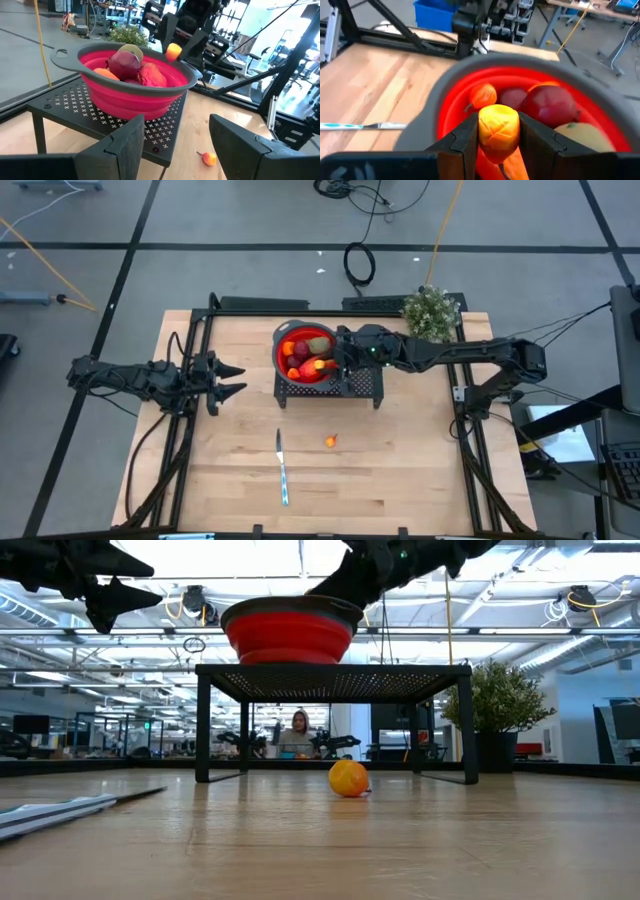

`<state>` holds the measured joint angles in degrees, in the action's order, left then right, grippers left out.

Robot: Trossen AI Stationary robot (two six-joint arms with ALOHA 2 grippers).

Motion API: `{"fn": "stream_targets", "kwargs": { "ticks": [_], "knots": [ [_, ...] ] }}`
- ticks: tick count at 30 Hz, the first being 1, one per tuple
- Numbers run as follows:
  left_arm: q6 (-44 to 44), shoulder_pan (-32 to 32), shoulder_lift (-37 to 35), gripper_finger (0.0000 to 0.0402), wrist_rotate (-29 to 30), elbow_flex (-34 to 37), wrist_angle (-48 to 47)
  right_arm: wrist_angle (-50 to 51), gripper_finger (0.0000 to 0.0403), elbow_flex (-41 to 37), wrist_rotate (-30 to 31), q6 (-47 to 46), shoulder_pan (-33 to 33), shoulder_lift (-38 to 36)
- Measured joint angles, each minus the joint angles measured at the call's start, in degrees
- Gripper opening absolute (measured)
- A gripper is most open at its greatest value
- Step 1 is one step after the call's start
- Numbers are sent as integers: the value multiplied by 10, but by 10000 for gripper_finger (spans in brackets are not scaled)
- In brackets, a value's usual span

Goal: Pick & Place Fruit
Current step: Put the right peach into the strainer on the shelf

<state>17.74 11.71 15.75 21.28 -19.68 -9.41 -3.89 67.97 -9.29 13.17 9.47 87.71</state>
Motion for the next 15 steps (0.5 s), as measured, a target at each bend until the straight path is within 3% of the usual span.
{"fn": "stream_targets", "kwargs": {
  "ticks": [15],
  "knots": [
    [-5, 0, 0, 223, 3, 0, -3, 3, 116, -1, 0, 13, 1, 3]
  ]
}}
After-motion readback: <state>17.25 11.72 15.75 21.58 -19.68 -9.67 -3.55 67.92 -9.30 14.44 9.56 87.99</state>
